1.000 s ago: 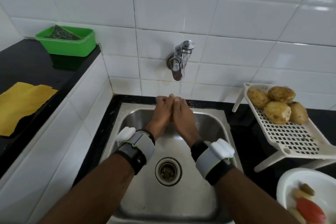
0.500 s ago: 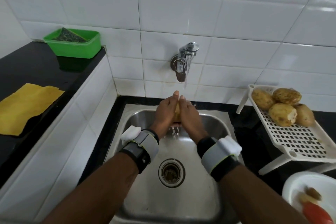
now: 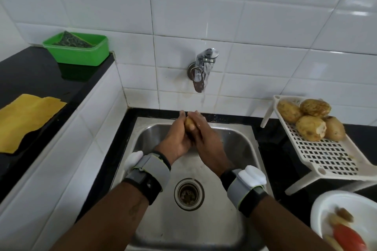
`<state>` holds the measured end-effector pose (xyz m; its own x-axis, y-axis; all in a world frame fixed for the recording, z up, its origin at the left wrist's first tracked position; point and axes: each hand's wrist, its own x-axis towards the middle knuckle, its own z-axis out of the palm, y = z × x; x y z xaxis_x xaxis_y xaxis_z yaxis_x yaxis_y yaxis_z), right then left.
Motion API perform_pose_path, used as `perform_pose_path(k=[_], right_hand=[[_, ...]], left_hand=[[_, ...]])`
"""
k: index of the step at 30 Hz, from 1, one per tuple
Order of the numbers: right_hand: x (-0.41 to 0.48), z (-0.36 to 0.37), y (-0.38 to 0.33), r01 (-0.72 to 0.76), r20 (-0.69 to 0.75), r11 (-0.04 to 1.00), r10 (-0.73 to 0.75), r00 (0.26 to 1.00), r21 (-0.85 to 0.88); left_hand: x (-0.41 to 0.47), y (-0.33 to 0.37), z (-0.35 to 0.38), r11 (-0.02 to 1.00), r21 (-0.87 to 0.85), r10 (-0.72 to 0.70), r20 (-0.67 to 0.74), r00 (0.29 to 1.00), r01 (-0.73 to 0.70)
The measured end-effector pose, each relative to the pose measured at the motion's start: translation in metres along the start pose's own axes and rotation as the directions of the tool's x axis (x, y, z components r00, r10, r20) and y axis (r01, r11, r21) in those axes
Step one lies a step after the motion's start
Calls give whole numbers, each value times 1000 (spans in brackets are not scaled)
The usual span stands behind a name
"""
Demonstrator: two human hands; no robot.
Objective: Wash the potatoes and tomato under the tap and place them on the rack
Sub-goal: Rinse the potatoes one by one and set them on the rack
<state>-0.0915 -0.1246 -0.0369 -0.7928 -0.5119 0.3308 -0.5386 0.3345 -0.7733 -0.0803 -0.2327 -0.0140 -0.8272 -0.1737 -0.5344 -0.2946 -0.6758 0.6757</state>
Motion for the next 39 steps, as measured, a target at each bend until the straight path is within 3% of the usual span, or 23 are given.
perform_pose_path(k=[2,5,8,10,12,14,21,24,27,29,32,35,39], right_hand=[[-2,1,-6,-22,39,999,20,999,40],[7,7,-13,-147,-22,980,151,988,137],[31,3,-11,-266,-28,942,278,960,205],[49,-11,-8,-398,15,869,412,911,294],[56,-21,-8,-472,95,831,466,880,295],[52,-17,-9,-461,98,831,455,885,311],[19,0,-5,-345,-110,917,371,922,201],[1,7,-8,-252,-111,960,266,958,126],[-11,19,-8,-123,-116,972,148,982,198],[-11,22,-6,-117,-149,978,144,978,176],[-2,18,-12,-202,-171,960,236,957,192],[16,11,-16,-294,-160,909,351,923,296],[45,1,-10,-455,-11,830,484,875,323]], left_hand=[[1,3,0,995,62,76,1,997,-76],[-7,1,8,962,182,205,21,978,-206],[-17,-5,17,876,338,321,126,939,-345],[-23,-6,23,804,432,369,179,912,-410],[-22,-4,24,797,429,388,174,905,-425],[-16,-1,22,830,382,385,134,913,-406],[6,4,17,905,380,263,-146,954,-192],[12,6,19,934,336,196,-198,960,-121],[11,7,25,920,378,177,-161,971,-105],[12,8,25,899,424,191,-160,968,-107],[11,8,24,873,469,209,-116,971,-132],[10,0,22,835,491,301,-27,953,-250],[8,-4,13,651,660,431,85,898,-375]])
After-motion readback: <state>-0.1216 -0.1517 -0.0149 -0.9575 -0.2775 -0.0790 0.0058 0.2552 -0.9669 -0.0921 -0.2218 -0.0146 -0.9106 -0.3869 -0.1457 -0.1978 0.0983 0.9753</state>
